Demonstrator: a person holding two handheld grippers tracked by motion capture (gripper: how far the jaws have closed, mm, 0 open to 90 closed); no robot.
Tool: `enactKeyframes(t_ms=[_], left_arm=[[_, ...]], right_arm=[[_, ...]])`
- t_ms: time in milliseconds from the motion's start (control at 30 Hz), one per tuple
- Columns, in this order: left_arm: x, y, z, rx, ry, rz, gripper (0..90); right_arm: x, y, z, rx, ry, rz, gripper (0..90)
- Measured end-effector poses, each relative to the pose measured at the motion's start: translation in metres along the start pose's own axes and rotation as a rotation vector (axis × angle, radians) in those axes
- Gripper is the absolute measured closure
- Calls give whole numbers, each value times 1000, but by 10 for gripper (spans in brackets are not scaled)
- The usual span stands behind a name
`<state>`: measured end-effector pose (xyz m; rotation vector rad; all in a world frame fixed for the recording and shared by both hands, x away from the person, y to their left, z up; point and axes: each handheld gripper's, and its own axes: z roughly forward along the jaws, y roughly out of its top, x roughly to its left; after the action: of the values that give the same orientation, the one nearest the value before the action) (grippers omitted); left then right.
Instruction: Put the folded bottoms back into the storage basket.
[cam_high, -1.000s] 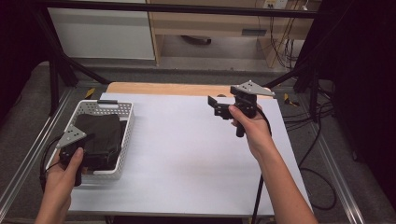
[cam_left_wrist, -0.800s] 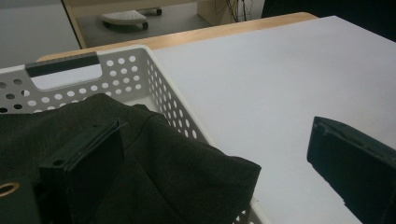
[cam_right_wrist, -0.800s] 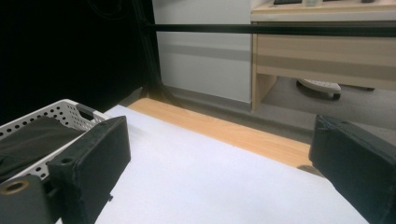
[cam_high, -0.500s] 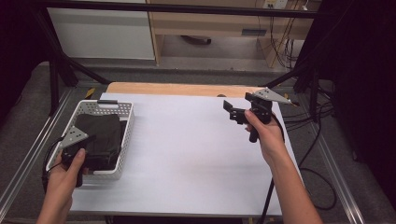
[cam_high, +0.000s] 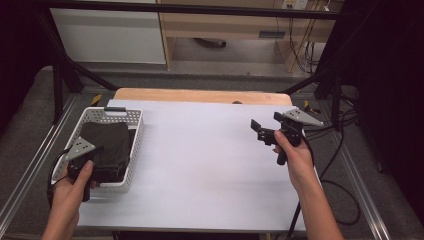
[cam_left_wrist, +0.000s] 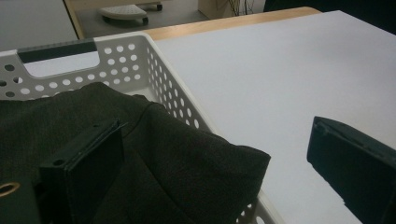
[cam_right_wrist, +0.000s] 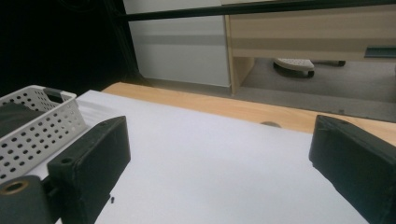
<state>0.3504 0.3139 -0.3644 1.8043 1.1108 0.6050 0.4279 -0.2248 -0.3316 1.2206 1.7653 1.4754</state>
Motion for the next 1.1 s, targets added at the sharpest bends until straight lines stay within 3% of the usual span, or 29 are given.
enactKeyframes(t_ms=[700,1100], left_arm=[[-5,1,-2,-41,14,13,45],[-6,0,-1,-43,16,3,45]], right_arm=[[-24,-43,-32,23,-57,11,53],[-28,-67,-44,57,-52,16,50]])
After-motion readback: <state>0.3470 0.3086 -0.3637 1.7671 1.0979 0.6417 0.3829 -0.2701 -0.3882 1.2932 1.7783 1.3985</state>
